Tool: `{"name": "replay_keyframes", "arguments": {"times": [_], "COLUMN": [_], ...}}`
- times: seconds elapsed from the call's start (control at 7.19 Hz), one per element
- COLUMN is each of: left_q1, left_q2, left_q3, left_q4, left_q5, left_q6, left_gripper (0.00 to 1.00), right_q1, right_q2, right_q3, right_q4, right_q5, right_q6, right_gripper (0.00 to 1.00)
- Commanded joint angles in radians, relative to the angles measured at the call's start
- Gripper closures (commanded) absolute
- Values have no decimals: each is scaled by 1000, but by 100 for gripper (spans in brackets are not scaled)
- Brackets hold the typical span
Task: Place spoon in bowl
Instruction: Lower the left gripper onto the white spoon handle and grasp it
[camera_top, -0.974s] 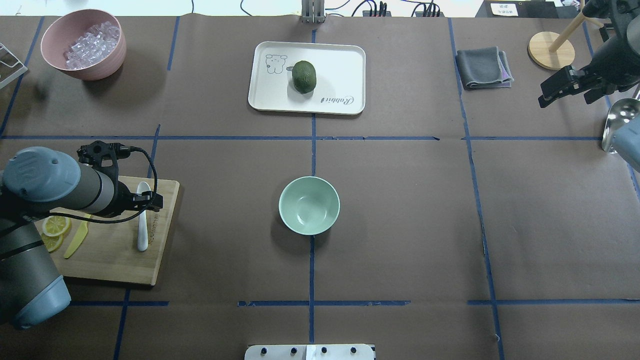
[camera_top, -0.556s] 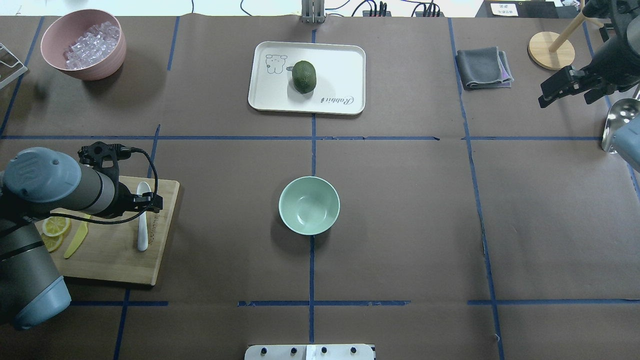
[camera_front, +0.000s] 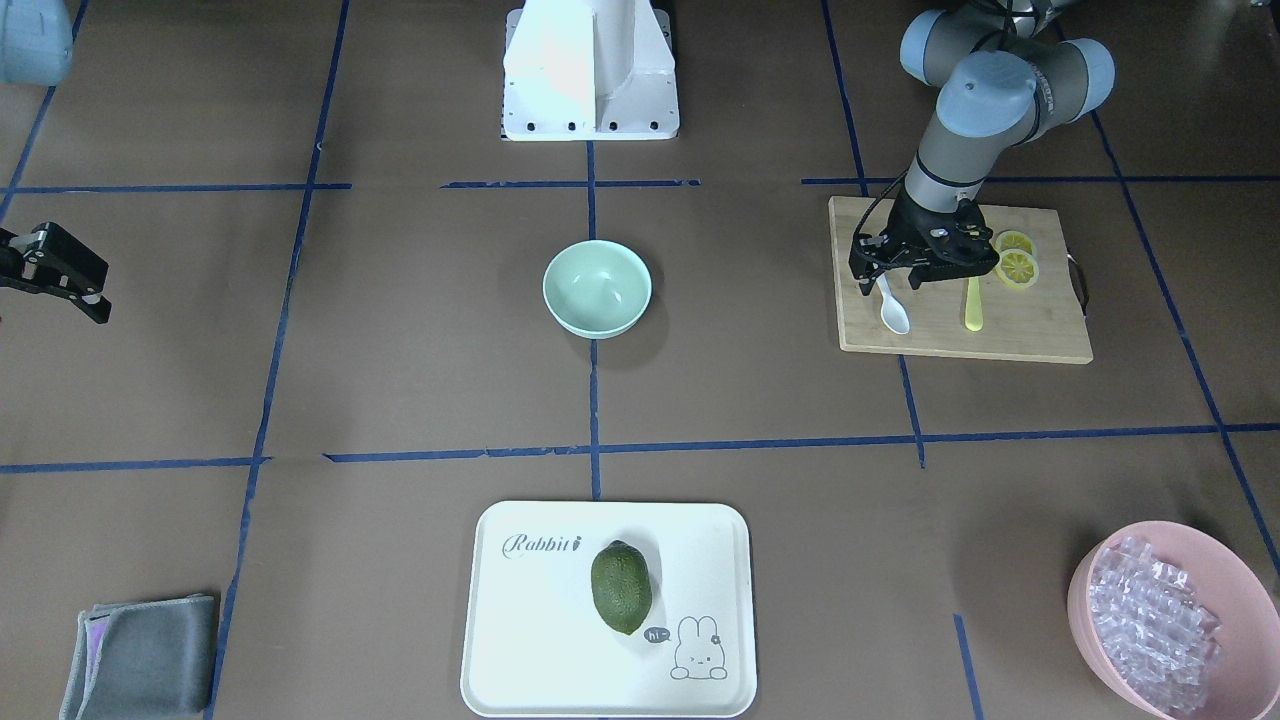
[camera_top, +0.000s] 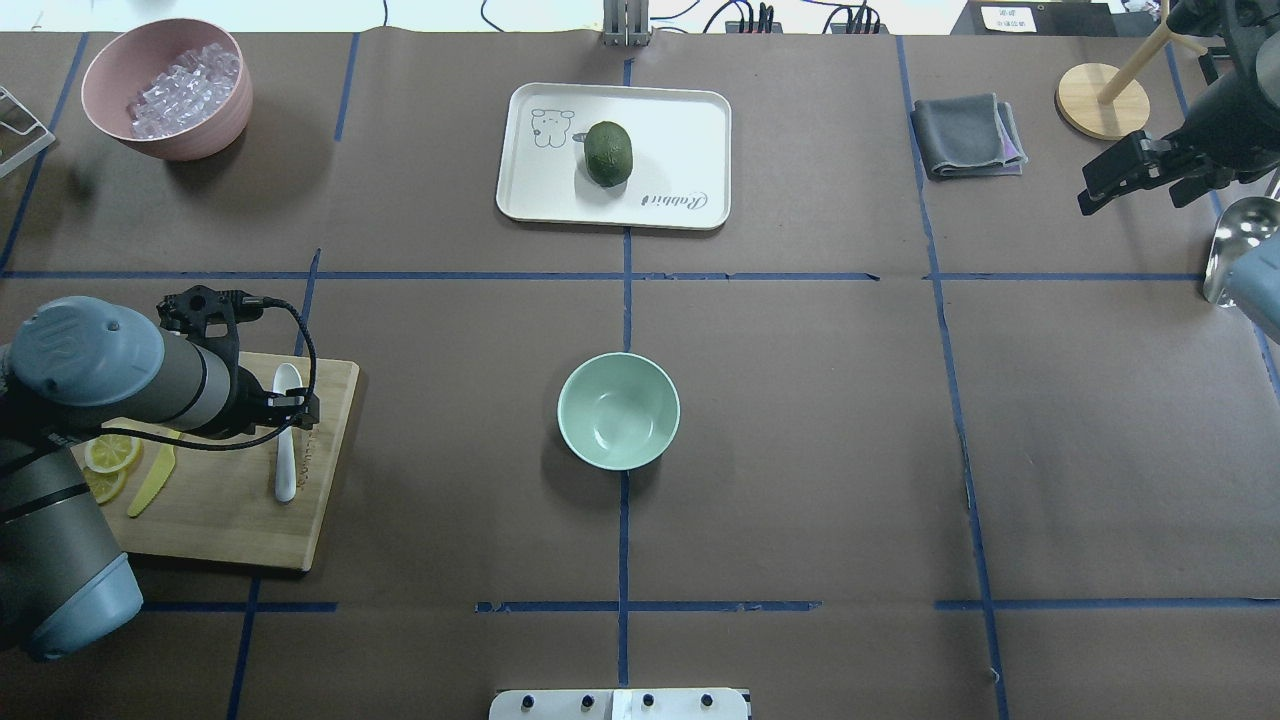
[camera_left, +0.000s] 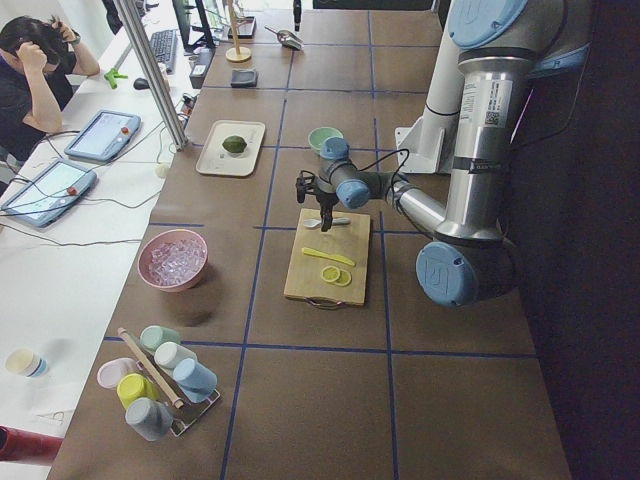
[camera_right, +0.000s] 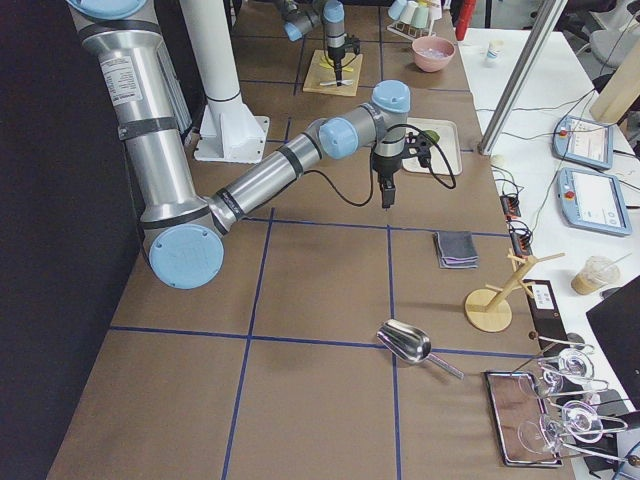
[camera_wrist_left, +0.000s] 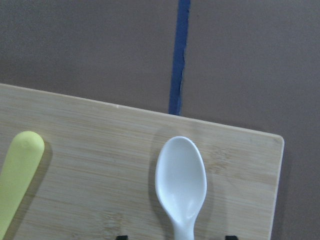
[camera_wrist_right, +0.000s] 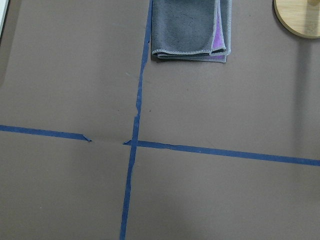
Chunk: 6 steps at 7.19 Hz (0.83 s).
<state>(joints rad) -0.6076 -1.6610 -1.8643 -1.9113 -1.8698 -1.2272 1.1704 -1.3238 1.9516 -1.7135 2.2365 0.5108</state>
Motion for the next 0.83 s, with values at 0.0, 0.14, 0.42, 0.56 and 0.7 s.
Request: {"name": "replay_keyframes", "arguments": {"times": [0.0,0.14,0.42,0.56,0.7], "left_q1": [0,0,-3,-7,-14], "left_q2": [0,0,3,12,10], "left_q3": [-1,-3,-16,-53,-106], "left_q4": [2,3,11,15,76], "left_q5": [-2,-3,-65,-75,-77], "left_q6": [0,-2,-2,-2,-2], "left_gripper": [69,82,95,97,99], "right_q1": [3,8,15,18,21], "right_q2": [0,0,-5,-8,-9], "right_q3": [0,0,3,4,4], "right_q4": [0,0,0,0,0], "right_q5": [0,0,2,3,5], "right_q6": [0,0,-2,-2,-2], "right_gripper": [0,0,0,0,0]}}
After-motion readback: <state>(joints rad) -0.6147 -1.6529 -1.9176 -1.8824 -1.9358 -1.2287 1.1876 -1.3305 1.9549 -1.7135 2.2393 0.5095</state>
